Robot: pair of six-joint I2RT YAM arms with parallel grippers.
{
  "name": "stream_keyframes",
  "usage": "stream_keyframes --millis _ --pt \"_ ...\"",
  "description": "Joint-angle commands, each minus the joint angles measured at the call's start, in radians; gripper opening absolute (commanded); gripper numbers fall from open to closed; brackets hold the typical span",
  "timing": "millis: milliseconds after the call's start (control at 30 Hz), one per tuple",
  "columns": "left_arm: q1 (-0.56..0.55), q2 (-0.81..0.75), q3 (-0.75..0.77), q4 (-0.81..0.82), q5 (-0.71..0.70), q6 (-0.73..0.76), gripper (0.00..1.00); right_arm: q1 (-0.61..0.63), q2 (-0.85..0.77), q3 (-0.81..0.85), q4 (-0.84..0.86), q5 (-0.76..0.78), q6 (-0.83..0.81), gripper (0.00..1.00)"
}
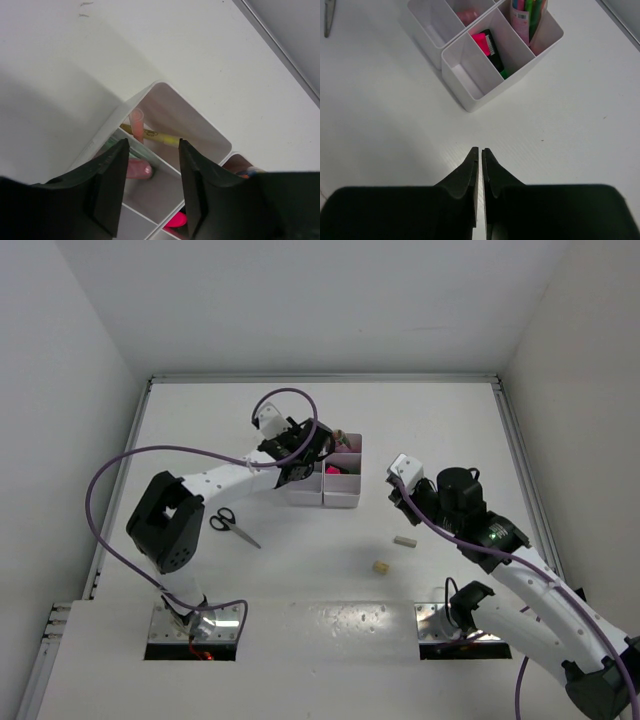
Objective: Sort the stationery into containers
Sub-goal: Place the stationery in the storage box, then pick up the scissors from the center of the board.
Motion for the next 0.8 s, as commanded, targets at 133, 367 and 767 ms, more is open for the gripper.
stream_keyframes --millis 133,367,767 --pt "-0.018 -0.023 0.049 0.028 -0.021 0.016 0.51 -0.005 -0.012 -0.002 0.038 0.012 0.011 0.06" --pt "-0.061 -0.177 0.023 -0.01 0.034 0.2 0.03 -0.005 -0.002 -0.002 0.038 0.021 0.011 0.14" --pt "0.238 -0.667 -0.489 -0.27 0.219 0.089 0.86 -0.005 -0.002 -0.002 0.038 0.021 0.011 0.35"
